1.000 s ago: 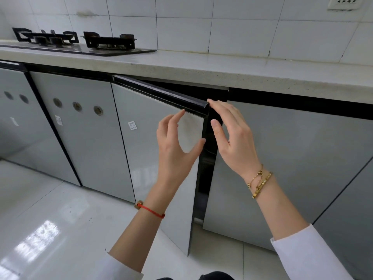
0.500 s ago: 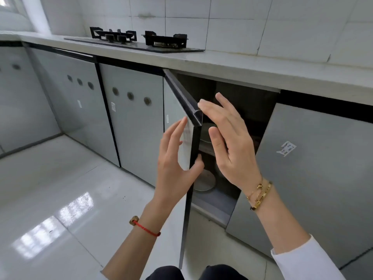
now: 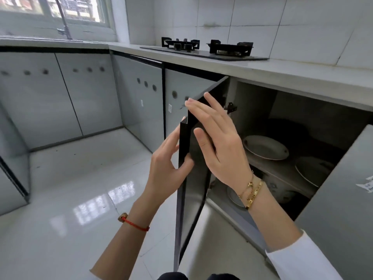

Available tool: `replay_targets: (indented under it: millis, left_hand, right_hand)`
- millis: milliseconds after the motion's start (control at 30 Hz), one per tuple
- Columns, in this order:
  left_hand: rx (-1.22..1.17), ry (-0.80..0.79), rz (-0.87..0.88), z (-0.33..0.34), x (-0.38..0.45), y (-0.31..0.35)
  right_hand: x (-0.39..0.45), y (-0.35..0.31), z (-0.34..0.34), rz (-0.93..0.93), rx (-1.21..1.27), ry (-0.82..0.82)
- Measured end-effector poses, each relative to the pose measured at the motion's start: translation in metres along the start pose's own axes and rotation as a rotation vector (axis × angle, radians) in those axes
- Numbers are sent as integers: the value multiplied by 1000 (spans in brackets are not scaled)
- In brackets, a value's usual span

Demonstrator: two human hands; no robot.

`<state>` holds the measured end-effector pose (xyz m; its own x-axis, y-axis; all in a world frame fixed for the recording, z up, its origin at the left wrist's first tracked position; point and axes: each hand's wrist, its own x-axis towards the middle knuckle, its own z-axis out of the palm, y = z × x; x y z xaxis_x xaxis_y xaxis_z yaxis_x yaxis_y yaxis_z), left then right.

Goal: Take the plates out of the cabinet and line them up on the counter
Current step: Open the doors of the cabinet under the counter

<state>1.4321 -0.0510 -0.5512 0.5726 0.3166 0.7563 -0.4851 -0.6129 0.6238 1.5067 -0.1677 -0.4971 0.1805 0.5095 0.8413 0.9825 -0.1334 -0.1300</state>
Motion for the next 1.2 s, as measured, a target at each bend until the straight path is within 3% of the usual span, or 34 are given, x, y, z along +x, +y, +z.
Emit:
replay_targets:
  millis: [300,700,1200]
  left_hand:
    - [125,169,-93,-50,13,-43]
    - [236,187,-185,-86,50,-98]
    - [269,212,-234,-88,48,-94]
  right_hand:
    - [49,-2,74,-102,-45,-44]
    - [93,7,149,-99,-68,-91]
    - [96,2,151,-73,-114,-96]
